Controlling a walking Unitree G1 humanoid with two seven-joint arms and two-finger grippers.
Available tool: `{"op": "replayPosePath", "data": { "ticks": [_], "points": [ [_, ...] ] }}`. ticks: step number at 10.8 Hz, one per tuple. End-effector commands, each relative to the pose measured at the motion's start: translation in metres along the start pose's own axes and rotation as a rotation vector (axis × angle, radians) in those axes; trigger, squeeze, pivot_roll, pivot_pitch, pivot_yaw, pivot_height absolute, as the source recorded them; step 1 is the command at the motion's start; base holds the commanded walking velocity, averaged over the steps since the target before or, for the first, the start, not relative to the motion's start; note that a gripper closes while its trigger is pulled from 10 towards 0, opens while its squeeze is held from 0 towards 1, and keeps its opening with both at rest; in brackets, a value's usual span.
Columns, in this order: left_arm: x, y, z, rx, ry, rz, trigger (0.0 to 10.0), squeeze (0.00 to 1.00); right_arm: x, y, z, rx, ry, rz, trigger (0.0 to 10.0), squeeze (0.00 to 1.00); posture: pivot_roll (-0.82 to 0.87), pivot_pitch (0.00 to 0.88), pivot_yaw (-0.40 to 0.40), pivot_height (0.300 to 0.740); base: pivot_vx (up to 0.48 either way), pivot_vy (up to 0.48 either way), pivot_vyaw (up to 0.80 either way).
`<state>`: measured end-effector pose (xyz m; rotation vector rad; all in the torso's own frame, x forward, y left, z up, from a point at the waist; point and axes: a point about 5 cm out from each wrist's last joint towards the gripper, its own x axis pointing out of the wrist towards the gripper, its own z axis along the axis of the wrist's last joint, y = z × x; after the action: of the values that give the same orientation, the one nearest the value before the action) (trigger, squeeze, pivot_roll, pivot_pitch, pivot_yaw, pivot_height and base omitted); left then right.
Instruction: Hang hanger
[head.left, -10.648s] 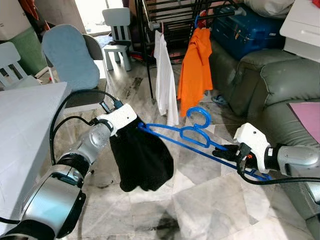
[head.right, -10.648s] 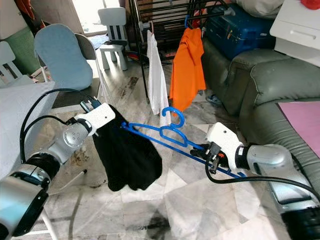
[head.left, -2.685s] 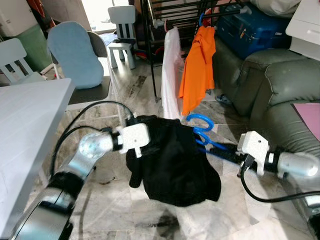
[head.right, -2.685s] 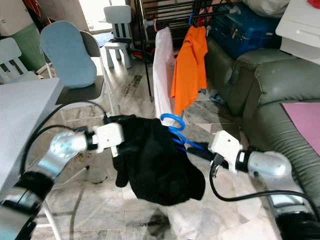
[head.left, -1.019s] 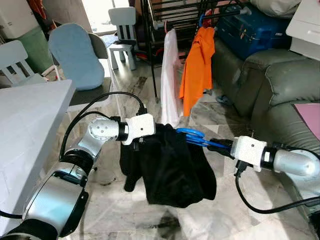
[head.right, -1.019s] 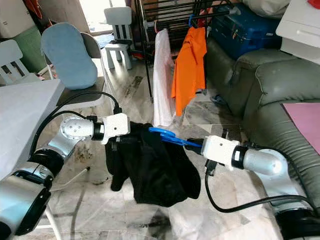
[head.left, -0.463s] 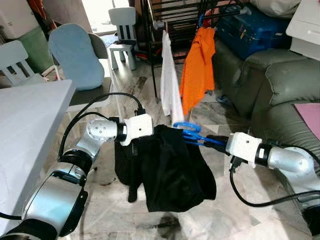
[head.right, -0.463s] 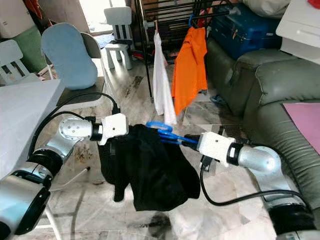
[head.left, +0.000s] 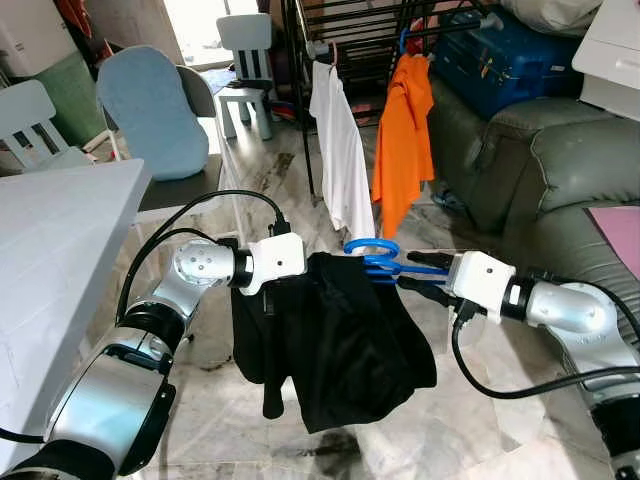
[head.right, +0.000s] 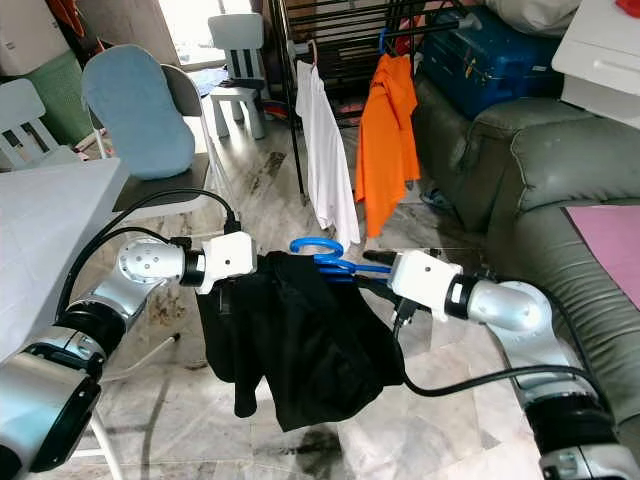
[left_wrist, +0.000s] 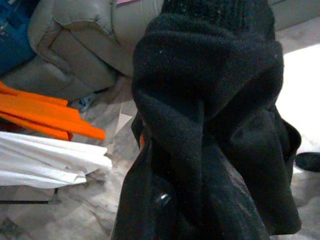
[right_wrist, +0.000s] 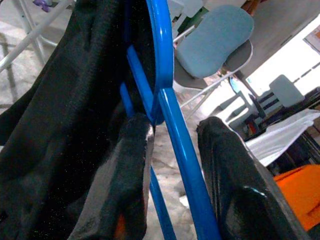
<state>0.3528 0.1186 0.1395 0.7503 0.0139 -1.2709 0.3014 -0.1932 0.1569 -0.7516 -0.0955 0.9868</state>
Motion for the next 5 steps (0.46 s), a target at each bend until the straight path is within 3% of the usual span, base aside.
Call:
{"op": "replayPosePath", "data": {
  "ticks": [1,4,5],
  "points": [
    [-0.008,0.004,-0.003,-0.024,-0.007,0.046,0.0,0.00,0.003,-0.003,0.005,-0.023,-0.019,0.012,10.0,1.00,-0.23,0.000,0.102,0.740,0.000,0.000,0.00],
    [-0.019,0.006,-0.012,-0.069,0.024,0.079,0.0,0.00,-0.015,-0.019,0.002,-0.051,0.042,-0.010,10.0,1.00,-0.23,0.000,0.107,0.740,0.000,0.000,0.00],
    [-0.025,0.003,-0.019,-0.107,0.044,0.102,0.0,0.00,-0.029,-0.034,0.000,-0.087,0.085,-0.062,10.0,1.00,-0.24,0.000,0.109,0.740,0.000,0.000,0.00]
  ]
}}
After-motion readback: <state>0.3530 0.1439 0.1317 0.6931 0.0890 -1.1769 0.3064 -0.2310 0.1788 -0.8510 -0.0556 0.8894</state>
